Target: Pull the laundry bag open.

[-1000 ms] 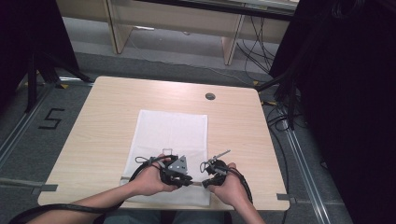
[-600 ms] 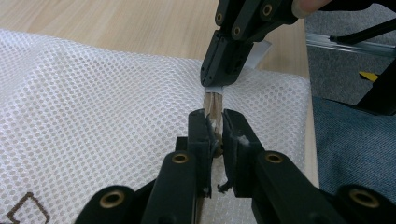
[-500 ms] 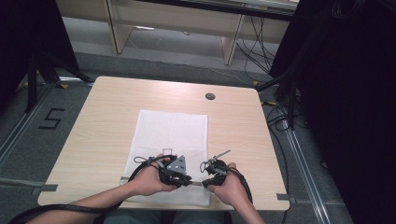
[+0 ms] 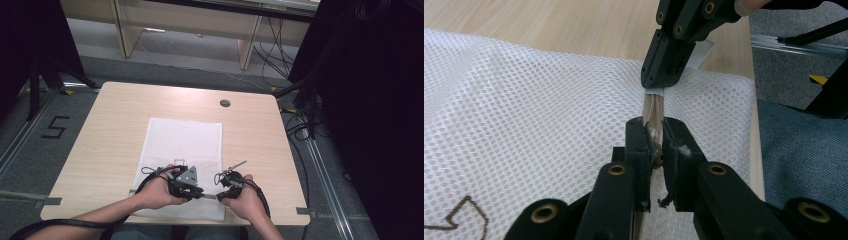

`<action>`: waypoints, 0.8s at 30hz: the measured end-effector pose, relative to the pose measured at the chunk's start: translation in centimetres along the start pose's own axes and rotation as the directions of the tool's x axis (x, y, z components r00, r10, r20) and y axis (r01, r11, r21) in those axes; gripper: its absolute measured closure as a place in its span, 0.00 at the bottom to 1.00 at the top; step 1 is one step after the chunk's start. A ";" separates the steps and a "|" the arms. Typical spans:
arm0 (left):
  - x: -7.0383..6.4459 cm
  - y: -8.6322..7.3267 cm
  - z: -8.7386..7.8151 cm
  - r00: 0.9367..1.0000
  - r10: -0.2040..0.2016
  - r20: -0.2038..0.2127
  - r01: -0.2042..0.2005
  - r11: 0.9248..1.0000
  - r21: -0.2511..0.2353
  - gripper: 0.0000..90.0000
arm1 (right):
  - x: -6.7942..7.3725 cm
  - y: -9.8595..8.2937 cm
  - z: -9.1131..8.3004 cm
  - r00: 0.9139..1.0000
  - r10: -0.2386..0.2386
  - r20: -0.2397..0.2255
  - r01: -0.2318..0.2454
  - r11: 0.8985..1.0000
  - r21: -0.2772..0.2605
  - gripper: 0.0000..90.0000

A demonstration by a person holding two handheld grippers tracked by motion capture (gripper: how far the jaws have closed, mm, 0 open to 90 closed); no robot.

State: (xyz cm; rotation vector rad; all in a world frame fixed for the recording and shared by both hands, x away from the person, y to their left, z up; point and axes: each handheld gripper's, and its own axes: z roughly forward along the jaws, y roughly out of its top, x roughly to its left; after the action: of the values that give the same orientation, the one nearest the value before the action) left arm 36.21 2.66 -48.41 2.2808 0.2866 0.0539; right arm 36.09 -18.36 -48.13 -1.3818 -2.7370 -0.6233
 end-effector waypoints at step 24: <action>0.1 -0.4 -0.8 1.000 0.006 -0.005 -0.006 1.000 -0.003 0.91 | 0.0 0.0 0.0 1.000 0.006 0.001 -0.006 1.000 0.000 1.00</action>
State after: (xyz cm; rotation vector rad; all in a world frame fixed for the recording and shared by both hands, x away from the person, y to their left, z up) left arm 36.16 3.58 -48.21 2.2789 0.2820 0.0625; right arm 36.11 -18.37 -48.13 -1.3896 -2.7326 -0.6221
